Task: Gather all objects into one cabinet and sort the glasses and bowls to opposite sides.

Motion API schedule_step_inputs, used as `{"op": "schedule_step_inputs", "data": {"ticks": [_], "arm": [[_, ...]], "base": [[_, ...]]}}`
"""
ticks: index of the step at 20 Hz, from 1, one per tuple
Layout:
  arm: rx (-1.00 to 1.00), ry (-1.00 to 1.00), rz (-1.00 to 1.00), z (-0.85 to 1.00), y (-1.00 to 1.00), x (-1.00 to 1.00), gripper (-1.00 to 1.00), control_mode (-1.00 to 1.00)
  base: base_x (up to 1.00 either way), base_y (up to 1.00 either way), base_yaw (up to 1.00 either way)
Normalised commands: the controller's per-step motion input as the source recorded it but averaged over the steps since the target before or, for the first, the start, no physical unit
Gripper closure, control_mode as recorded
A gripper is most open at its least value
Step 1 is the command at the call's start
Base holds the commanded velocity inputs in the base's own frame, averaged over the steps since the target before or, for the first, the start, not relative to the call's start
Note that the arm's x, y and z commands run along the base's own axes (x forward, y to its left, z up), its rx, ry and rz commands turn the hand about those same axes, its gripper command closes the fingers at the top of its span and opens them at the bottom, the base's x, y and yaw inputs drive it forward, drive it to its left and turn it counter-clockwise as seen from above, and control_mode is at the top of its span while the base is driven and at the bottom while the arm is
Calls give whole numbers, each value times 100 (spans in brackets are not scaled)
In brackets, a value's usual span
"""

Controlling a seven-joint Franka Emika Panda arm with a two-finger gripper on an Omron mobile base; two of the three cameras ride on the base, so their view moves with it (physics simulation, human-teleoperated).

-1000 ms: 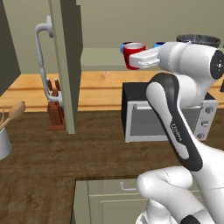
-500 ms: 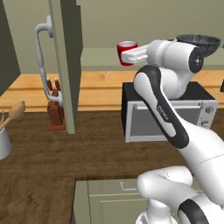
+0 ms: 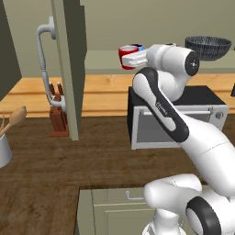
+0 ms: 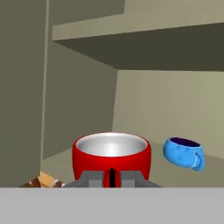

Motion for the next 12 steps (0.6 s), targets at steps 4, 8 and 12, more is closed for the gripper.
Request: {"op": "schedule_step_inputs", "data": {"ticks": [4, 8, 12], "arm": [[0, 1, 0, -20, 13, 45, 100, -100], [0, 2, 0, -16, 7, 45, 100, -100], [0, 2, 0, -13, 3, 46, 100, -100]], "base": [[0, 0, 0], [0, 0, 0], [0, 0, 0]]}}
